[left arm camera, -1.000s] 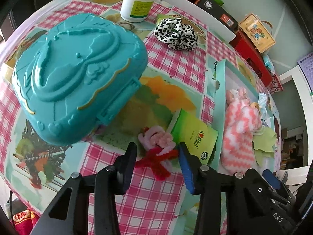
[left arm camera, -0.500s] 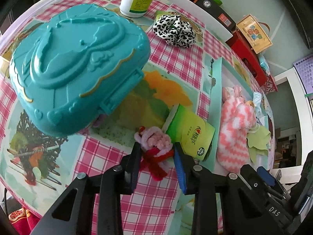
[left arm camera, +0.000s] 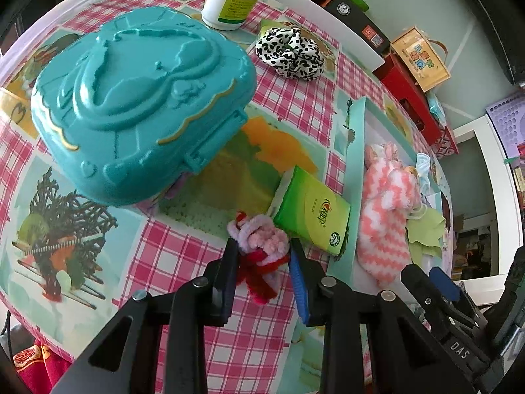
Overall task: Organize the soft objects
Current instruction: 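Grasp the pink fluffy hair tie with the left gripper while the right moves toward the tissue pack, then hold the hair tie in the left gripper while the right grasps the green-and-white tissue pack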
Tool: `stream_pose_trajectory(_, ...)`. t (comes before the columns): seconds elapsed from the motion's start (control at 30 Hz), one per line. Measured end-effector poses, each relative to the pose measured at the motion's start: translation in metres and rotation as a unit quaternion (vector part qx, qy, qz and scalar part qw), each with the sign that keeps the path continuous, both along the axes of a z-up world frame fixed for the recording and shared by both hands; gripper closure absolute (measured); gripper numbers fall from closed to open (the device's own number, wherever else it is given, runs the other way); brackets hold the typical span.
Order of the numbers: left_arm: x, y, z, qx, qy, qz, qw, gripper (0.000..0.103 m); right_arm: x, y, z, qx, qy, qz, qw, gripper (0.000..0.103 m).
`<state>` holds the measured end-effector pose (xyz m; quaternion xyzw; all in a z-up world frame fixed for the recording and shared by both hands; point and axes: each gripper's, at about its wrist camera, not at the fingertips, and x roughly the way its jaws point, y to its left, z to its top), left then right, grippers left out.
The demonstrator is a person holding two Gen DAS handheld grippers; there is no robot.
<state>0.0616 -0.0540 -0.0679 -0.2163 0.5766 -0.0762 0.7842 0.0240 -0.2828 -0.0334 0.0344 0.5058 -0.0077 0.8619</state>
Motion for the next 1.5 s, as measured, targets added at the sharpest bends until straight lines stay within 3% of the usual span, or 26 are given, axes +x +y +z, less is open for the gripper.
stream_pose_trajectory(0.47, -0.017, 0.024, 0.005, -0.012, -0.004, 0.025, 0.9996, 0.072, -0.004, 0.047, 0.015, -0.013, -0.060, 0.103, 0.993, 0.000)
stream_pose_trajectory(0.9, -0.022, 0.036, 0.004, -0.020, -0.001, 0.049, 0.9986, 0.072, 0.002, 0.070, 0.016, -0.017, -0.067, 0.159, 0.985, 0.017)
stream_pose_trajectory(1.2, -0.026, 0.047, 0.002, -0.035, 0.003, 0.061, 0.9975, 0.072, 0.009, 0.111, 0.004, -0.079, -0.046, 0.273, 0.958, 0.023)
stream_pose_trajectory(1.5, -0.027, 0.053, 0.002, -0.045, 0.003, 0.072, 0.9964, 0.072, 0.020, 0.125, -0.001, -0.102, -0.038, 0.327, 0.939, 0.025)
